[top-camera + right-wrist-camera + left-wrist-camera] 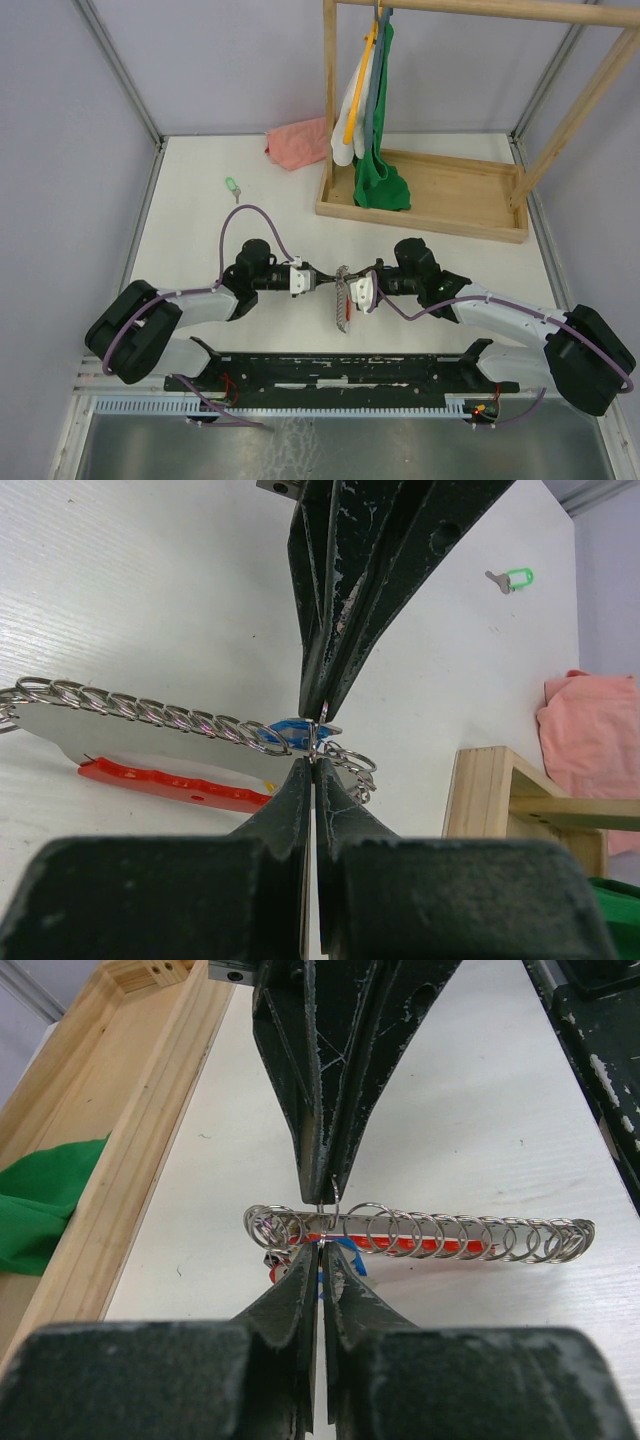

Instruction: Put the keys on the keyring

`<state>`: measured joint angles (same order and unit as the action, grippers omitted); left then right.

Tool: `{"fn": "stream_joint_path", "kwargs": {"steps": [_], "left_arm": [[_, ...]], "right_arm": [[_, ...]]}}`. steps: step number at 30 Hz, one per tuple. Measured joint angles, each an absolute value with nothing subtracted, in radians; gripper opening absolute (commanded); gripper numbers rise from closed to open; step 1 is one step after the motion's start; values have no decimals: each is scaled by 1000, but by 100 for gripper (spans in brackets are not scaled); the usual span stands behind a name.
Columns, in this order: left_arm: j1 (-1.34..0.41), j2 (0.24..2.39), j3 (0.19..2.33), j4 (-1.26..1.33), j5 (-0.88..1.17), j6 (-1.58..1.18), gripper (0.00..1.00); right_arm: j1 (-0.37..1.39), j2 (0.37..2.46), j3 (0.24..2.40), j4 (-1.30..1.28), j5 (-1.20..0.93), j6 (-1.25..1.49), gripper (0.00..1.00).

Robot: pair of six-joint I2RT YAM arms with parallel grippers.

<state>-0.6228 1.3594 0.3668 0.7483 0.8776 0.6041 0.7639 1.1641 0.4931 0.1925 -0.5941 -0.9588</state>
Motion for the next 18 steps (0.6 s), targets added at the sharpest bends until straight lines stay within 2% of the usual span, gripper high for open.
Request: {"fn": "stream_joint_path", "kwargs": {"steps": [18], "left_arm": [[-627,1314,316,794,842,603,3]], "right_arm": [[764,1186,509,205,-583,-929,1]]}}
